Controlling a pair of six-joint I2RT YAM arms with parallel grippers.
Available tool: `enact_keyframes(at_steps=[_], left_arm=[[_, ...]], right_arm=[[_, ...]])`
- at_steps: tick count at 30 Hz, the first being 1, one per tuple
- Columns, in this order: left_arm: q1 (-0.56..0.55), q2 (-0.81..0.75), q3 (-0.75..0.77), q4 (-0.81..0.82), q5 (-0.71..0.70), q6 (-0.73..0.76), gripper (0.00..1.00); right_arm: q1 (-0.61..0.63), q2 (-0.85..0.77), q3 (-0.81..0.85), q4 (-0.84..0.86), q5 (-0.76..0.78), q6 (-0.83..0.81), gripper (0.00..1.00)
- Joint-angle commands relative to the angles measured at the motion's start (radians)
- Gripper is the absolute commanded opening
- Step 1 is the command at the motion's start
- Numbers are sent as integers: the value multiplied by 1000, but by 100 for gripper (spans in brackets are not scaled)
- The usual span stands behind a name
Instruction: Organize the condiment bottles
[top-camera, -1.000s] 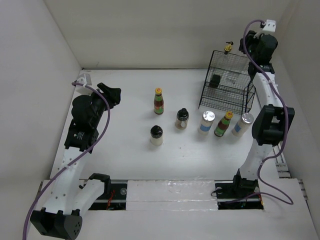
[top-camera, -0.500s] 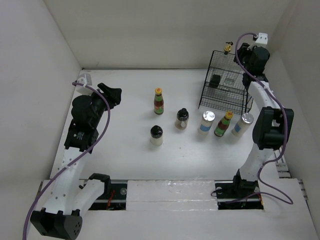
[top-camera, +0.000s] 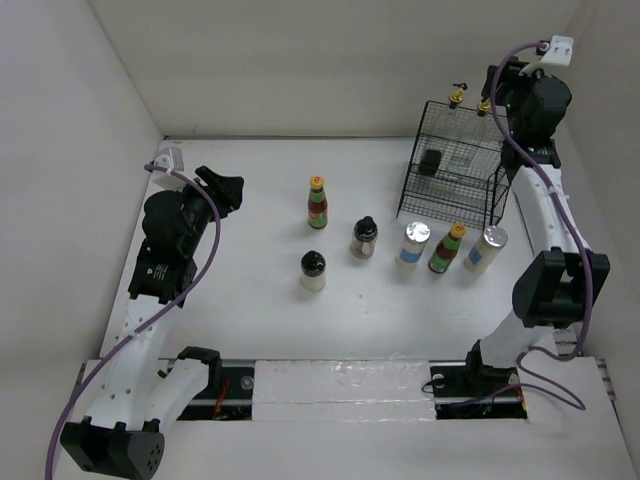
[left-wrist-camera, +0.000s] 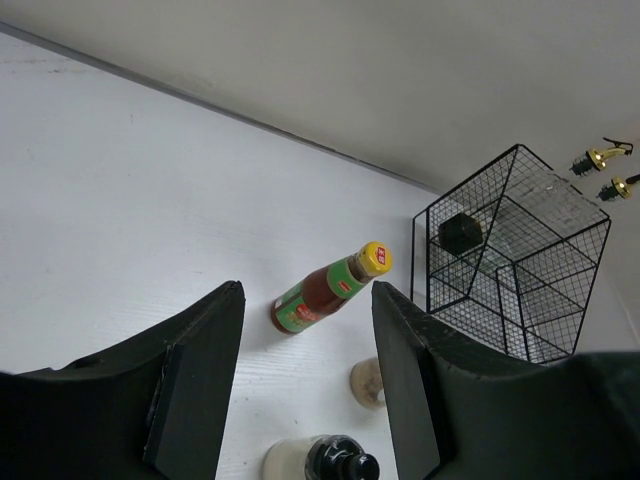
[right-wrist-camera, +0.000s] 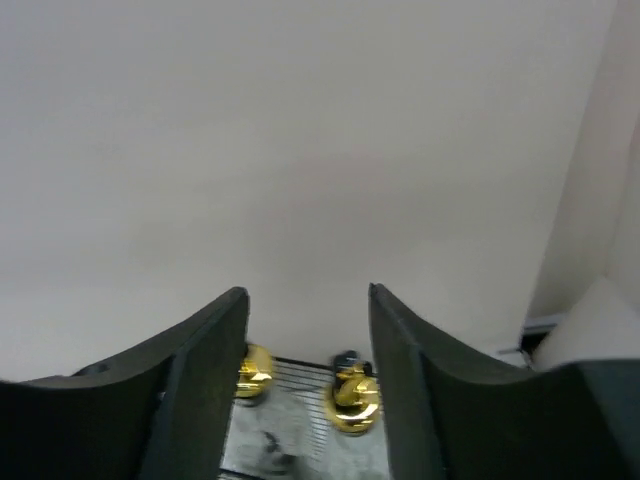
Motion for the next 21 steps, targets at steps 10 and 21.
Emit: enact_keyframes(at_steps=[10, 21], left_arm=[[6, -19, 19, 49, -7, 3, 48], [6, -28, 19, 49, 15, 3, 47]], right_arm=[[459, -94, -206, 4, -324, -30, 18], [651, 52, -215, -69, -387, -132, 81]])
